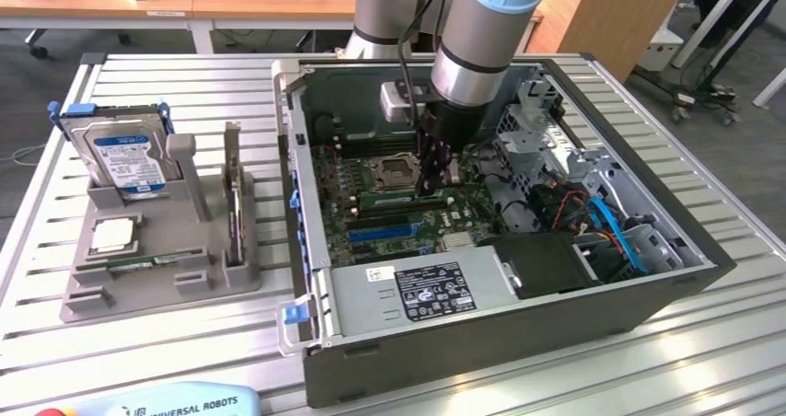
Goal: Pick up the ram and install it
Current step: 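Insert the ram into the slot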
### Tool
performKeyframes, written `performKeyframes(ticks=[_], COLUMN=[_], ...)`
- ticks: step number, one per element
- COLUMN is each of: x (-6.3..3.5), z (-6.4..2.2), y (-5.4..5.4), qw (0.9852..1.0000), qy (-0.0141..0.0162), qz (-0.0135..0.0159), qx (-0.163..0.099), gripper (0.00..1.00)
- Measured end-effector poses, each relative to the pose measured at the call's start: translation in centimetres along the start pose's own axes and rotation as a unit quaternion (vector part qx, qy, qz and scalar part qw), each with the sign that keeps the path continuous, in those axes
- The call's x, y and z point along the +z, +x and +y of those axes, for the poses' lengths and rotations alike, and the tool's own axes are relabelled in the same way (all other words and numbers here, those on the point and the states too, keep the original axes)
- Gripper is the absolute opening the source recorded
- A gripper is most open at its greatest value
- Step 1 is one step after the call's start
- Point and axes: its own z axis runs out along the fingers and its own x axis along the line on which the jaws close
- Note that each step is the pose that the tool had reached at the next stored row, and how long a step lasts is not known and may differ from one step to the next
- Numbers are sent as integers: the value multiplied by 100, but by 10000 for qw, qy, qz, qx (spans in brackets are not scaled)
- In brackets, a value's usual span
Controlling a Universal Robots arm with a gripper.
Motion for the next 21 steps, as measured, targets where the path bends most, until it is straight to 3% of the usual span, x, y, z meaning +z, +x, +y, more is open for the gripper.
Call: performKeyframes(ticks=[21], x=[17], z=[-1], y=[0], qw=[10000], qy=[0], qz=[0], qx=[0], gripper=[11])
